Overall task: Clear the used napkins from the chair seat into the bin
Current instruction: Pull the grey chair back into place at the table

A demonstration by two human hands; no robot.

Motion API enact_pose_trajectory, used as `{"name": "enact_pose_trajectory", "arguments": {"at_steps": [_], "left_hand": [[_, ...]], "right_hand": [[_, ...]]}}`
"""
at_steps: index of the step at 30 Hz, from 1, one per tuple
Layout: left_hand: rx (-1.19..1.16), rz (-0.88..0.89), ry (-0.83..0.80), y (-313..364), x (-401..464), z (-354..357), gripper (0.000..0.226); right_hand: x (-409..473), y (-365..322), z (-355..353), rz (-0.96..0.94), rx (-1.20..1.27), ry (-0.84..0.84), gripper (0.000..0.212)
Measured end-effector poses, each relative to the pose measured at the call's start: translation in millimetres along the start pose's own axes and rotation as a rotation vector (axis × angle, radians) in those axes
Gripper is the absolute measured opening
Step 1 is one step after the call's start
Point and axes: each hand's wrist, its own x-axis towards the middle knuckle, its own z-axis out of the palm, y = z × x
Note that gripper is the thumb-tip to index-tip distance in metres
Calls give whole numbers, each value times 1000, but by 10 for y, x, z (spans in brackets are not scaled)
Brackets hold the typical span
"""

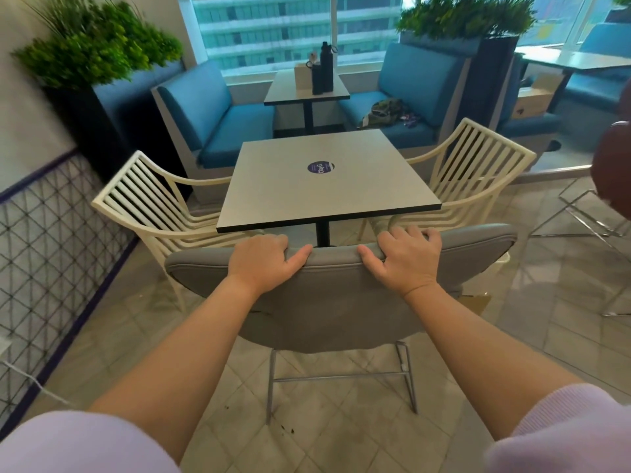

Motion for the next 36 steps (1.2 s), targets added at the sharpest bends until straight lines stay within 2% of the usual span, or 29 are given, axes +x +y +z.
{"name": "enact_pose_trajectory", "arguments": {"at_steps": [4,22,31,36], "left_hand": [[-6,-23,-12,-74,156,49,67],[30,-62,20,-77,631,273,65],[5,-101,29,-43,606,304,52],[-146,-119,24,-1,533,216,39]], "right_hand": [[111,4,87,9,18,-95,58],[473,179,507,22,78,-255,58],[468,191,365,41,149,-404,59],[549,182,267,102,265,-549,52]]}}
